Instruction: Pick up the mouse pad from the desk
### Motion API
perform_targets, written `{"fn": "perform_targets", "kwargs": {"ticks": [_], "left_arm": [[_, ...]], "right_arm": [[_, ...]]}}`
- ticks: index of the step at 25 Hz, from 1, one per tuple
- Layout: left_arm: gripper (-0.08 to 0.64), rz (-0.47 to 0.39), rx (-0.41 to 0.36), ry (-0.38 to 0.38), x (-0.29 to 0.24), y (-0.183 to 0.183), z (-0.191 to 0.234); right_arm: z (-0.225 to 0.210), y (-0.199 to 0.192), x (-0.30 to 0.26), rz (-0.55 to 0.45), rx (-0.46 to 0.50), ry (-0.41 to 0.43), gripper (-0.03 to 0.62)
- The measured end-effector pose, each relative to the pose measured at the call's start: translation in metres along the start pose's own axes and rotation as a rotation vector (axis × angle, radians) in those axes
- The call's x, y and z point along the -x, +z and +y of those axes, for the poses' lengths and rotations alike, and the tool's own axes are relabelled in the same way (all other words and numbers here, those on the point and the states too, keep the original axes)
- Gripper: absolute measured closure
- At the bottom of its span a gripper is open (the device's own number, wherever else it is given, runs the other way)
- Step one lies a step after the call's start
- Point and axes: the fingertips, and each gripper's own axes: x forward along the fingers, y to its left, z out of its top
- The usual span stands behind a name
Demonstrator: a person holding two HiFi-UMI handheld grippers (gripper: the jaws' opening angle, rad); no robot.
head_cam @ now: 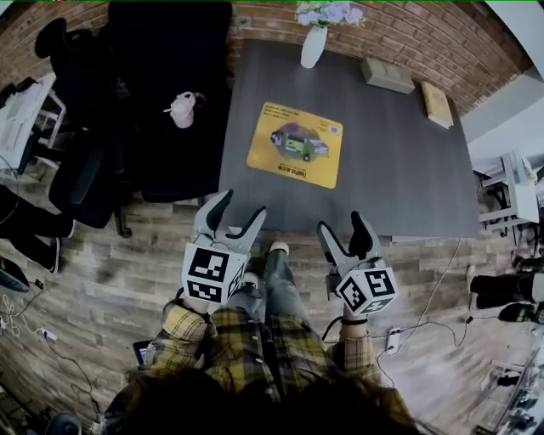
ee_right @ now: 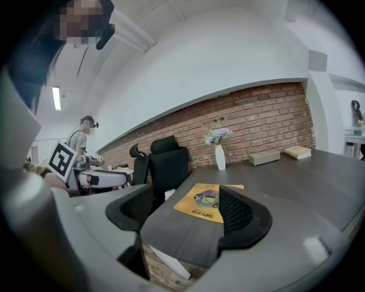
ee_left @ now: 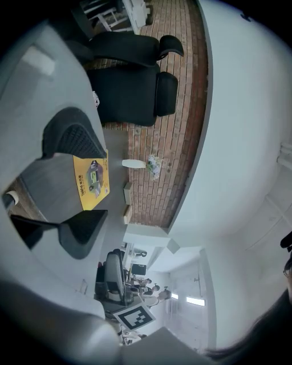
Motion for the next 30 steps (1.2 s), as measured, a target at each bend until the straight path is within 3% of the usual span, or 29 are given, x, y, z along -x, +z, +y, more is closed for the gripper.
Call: {"fn": "perform_targets", "kwargs": {"ticks": [7,15,30], "left_arm": [[0.284,0.006,0.005,0.043,-0.048,0.007,0.014],[0.284,-0.032,-0.003,0.1,-0.123,0.046,0.036],[0.284,-0.043,-0.011,0.217,-0.172,0.074,0.067]], "right_arm": [[-0.04,0.013,-0.039,0.005,-0.001,0.029,0.253],[-0.085,0.045,-0.104,0.012,0.038,0.09,0.253],[-0.101,0.079,-0.185,0.021,0.143,0.214,0.253]]}}
